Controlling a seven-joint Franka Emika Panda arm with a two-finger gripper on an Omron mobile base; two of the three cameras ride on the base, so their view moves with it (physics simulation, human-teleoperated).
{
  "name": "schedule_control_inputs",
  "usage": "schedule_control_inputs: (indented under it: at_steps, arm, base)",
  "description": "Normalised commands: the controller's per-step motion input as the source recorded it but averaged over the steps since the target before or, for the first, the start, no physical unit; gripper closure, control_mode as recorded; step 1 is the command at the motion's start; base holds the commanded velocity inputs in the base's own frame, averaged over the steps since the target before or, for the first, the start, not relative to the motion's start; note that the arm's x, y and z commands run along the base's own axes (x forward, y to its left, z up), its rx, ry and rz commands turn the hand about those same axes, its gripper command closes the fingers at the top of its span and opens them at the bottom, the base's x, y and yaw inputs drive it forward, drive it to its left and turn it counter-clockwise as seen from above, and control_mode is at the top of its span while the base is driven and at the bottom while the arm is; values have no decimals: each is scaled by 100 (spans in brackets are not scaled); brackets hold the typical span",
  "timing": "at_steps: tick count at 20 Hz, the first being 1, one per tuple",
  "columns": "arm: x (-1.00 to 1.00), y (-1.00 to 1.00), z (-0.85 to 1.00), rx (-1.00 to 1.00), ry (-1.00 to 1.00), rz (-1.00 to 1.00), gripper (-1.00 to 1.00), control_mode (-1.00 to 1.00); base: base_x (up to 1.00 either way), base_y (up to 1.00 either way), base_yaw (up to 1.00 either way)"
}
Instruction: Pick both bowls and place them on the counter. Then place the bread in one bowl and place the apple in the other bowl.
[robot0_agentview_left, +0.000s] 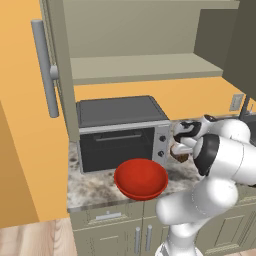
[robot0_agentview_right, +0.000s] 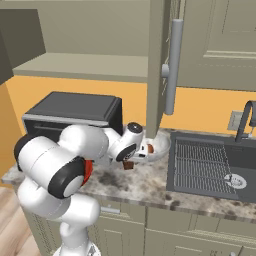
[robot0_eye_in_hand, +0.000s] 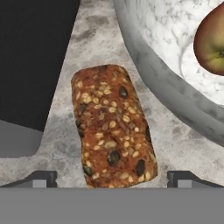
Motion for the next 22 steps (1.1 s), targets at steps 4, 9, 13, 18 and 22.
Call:
schedule_control_inputs:
  at_steps: [4,9,13,18,22]
  arm:
    - [12,0,-8,0,0,0,-100,-100]
    - [10,0,-24,0,0,0,-100,-100]
    - [9,1,-23,0,0,0,-100,-100]
    - [-2,8,-17,0,0,0,100,-100]
    - [-75,0,0,0,-9,0,100,-100]
  base:
    - [0,0,0]
    - [0,0,0]
    - [0,0,0]
    - [0,0,0]
    - [0,0,0]
